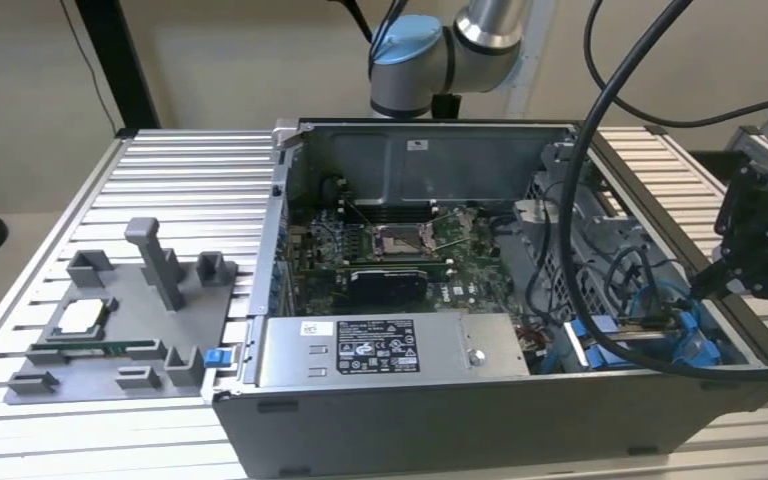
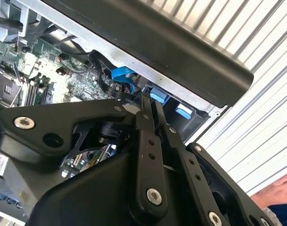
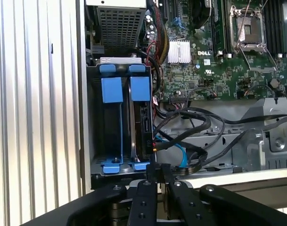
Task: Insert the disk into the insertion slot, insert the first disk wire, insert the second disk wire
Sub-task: 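Insert the second disk wire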
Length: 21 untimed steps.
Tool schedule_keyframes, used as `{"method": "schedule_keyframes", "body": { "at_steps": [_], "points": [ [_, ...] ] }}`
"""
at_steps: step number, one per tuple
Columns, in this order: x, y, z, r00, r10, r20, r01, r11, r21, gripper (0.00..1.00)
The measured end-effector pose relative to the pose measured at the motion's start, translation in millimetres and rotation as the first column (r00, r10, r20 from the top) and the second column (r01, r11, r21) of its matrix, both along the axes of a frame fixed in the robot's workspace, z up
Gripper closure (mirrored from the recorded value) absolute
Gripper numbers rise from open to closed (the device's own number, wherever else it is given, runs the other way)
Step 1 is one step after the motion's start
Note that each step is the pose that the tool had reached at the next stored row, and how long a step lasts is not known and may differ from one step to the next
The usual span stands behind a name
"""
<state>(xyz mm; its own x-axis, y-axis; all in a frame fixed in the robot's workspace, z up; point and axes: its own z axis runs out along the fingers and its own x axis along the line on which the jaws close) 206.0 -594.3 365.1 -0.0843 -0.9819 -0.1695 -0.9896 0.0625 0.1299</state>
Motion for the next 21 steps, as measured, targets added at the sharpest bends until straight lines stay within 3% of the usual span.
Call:
{"method": "schedule_keyframes", "body": {
  "at_steps": [8,16,21],
  "points": [
    [-2.1,0.0,3.0,1.0000,0.000,-0.0002,0.000,1.0000,0.0002,1.00],
    [-21.9,5.4,12.6,1.0000,0.000,0.0017,0.000,1.0000,0.0000,1.00],
    [-33.7,10.2,17.5,1.0000,-0.001,0.0072,0.001,1.0000,0.0001,1.00]
  ]
}}
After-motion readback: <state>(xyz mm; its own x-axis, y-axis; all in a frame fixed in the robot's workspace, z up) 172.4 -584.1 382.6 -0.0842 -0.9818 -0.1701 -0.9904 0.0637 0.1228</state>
